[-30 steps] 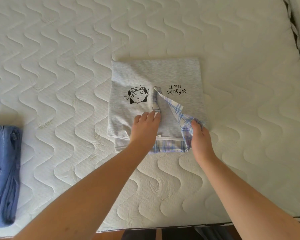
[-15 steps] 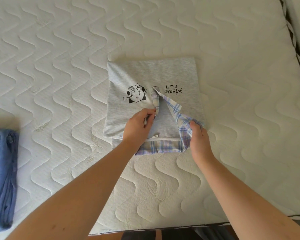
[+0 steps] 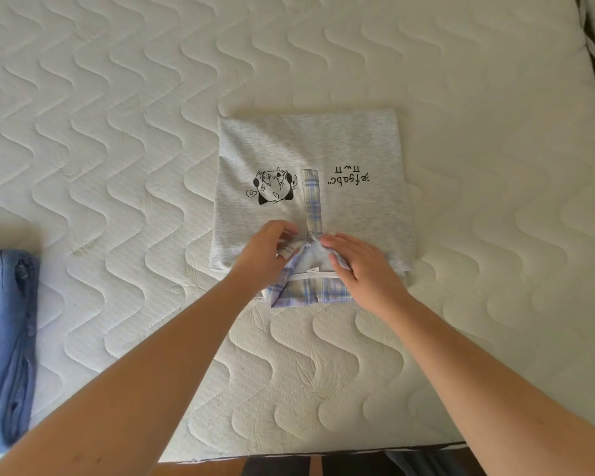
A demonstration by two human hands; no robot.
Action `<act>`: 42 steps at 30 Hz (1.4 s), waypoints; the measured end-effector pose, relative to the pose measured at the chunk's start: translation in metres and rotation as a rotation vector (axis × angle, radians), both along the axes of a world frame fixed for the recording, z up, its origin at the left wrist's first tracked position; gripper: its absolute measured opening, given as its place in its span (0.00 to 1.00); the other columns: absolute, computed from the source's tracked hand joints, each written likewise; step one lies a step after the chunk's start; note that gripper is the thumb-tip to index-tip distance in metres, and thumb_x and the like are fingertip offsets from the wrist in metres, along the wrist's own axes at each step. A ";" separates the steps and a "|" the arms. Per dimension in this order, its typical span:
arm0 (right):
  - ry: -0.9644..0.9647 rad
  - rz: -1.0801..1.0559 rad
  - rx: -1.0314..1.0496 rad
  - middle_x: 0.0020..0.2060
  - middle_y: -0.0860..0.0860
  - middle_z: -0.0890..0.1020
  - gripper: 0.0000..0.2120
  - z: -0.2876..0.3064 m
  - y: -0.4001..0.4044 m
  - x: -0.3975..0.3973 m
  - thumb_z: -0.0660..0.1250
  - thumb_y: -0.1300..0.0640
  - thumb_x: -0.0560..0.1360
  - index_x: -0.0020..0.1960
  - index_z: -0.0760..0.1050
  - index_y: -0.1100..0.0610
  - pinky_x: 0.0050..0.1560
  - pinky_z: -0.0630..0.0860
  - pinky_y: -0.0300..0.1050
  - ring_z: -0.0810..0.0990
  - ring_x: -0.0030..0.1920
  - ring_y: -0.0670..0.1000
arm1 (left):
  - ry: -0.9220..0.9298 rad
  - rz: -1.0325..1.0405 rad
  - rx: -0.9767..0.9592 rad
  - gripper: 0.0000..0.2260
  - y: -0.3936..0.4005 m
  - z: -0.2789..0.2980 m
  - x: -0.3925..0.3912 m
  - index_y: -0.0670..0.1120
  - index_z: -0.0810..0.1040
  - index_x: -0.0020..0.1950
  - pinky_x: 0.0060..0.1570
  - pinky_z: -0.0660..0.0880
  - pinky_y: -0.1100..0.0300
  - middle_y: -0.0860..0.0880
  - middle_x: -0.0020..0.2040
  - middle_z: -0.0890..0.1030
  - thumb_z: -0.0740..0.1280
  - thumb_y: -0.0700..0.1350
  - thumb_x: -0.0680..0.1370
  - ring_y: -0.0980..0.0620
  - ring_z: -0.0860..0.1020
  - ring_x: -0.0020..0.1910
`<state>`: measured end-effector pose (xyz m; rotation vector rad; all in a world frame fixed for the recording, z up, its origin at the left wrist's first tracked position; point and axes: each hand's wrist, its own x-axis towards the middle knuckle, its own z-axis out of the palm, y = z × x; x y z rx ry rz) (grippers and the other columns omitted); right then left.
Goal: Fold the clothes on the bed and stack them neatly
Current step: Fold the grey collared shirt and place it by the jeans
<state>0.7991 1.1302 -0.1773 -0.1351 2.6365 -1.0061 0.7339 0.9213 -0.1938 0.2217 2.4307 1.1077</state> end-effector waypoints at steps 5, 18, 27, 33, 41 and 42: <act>-0.066 0.130 0.044 0.61 0.48 0.79 0.14 -0.001 0.006 -0.035 0.62 0.51 0.82 0.64 0.79 0.51 0.62 0.66 0.43 0.75 0.61 0.51 | -0.105 0.019 -0.016 0.02 -0.011 0.003 -0.013 0.57 0.83 0.48 0.44 0.70 0.71 0.58 0.45 0.82 0.72 0.49 0.77 0.63 0.77 0.44; 0.052 -0.236 0.352 0.49 0.49 0.78 0.26 -0.023 -0.005 -0.061 0.72 0.37 0.68 0.54 0.72 0.54 0.54 0.69 0.48 0.76 0.51 0.52 | -0.083 0.056 -0.393 0.18 0.023 -0.007 -0.029 0.50 0.68 0.42 0.29 0.64 0.60 0.52 0.33 0.74 0.68 0.62 0.76 0.53 0.73 0.32; 0.103 -0.510 0.124 0.44 0.47 0.74 0.12 0.009 0.015 0.001 0.66 0.49 0.79 0.55 0.74 0.58 0.50 0.74 0.50 0.77 0.45 0.52 | 0.250 0.308 -0.172 0.16 0.009 0.014 0.016 0.46 0.72 0.61 0.54 0.72 0.52 0.52 0.53 0.72 0.67 0.53 0.79 0.50 0.73 0.52; -0.231 -0.678 0.106 0.33 0.41 0.76 0.17 0.006 0.001 0.062 0.63 0.42 0.78 0.56 0.69 0.54 0.34 0.66 0.43 0.77 0.35 0.48 | 0.110 0.373 -0.261 0.17 -0.014 0.022 0.085 0.50 0.67 0.53 0.41 0.72 0.54 0.53 0.45 0.73 0.70 0.58 0.76 0.51 0.73 0.43; -0.181 -0.917 -0.076 0.33 0.52 0.79 0.09 -0.005 -0.015 0.062 0.67 0.56 0.77 0.46 0.66 0.56 0.35 0.72 0.47 0.81 0.35 0.56 | -0.108 0.568 -0.208 0.13 0.004 0.014 0.101 0.50 0.65 0.64 0.29 0.74 0.56 0.51 0.37 0.78 0.62 0.44 0.81 0.50 0.78 0.34; -0.152 -0.914 -0.071 0.32 0.52 0.78 0.09 -0.004 -0.016 0.064 0.66 0.57 0.77 0.45 0.66 0.56 0.34 0.73 0.45 0.80 0.34 0.54 | -0.060 0.574 -0.191 0.12 0.004 0.016 0.101 0.50 0.66 0.64 0.28 0.71 0.59 0.53 0.39 0.77 0.61 0.43 0.81 0.54 0.76 0.34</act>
